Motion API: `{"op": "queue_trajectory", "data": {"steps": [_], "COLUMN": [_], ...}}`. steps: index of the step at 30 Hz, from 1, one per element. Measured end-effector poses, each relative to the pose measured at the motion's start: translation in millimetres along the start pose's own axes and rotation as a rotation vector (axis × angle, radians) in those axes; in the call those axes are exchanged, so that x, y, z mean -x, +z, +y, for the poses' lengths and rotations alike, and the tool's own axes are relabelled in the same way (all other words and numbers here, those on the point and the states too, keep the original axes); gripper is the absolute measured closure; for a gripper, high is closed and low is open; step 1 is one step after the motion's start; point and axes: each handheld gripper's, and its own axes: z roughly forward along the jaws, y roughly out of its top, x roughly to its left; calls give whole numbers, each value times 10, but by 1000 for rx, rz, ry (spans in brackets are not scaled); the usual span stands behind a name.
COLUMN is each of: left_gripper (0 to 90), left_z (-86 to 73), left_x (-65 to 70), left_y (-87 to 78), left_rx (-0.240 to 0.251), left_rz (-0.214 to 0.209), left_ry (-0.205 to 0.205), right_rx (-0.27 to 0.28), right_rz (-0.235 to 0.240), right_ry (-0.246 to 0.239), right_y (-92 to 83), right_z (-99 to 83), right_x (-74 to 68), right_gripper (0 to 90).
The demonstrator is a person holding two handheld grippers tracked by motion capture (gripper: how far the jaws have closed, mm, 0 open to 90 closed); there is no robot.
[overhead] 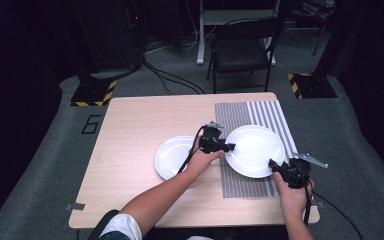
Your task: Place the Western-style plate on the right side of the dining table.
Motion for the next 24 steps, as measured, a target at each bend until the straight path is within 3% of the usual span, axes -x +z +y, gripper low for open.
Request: {"op": "queue_trajectory", "data": {"steps": [15,24], "left_gripper": [554,555], "left_z": [-32,-55], "left_x": [-88,-165], "left_y": [117,197], "left_rx": [-4,-11], "left_rz": [11,12], "left_ry": [4,-24], "right_rx": [-3,-15], "right_rz": [-4,-4], "right_ry": [8,8], "right_y": [148,252], "right_z": [-42,-56], "right_x": [57,77], "right_gripper": [538,539]}}
